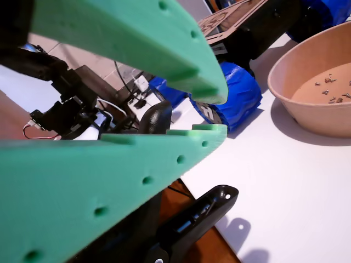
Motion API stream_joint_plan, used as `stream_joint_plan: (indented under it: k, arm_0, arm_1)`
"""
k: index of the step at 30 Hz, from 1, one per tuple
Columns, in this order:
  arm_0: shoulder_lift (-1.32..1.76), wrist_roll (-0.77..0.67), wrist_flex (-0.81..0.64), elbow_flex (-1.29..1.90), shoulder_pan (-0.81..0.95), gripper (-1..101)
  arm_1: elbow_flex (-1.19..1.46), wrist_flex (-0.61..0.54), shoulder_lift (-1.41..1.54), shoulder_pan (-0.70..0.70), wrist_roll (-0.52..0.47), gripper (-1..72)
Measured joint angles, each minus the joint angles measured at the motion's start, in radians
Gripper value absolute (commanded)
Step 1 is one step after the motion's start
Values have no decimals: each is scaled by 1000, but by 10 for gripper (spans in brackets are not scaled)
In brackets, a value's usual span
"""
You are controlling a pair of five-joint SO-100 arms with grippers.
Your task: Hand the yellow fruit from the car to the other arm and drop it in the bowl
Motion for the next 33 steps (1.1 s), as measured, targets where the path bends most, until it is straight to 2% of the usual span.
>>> stream_joint_plan:
  k: [9,17,20,23,30,33]
  arm_0:
    - [359,-390,-181,316,526,1]
    - [453,-683,-627,511,914,2]
    - [453,-792,-698,522,979,2]
    - [453,-867,-706,522,982,2]
    - [453,-893,-706,525,986,2]
    - [453,-893,-706,525,986,2]
  arm_1:
    - [0,-11,0,0,-12,0]
    - [-18,-9,0,14,-15,0]
    - [-48,6,0,14,-15,0]
    - [-67,23,0,18,-15,0]
    - [-75,11,0,-8,-43,-1]
    - [-75,-2,18,-77,-127,-1]
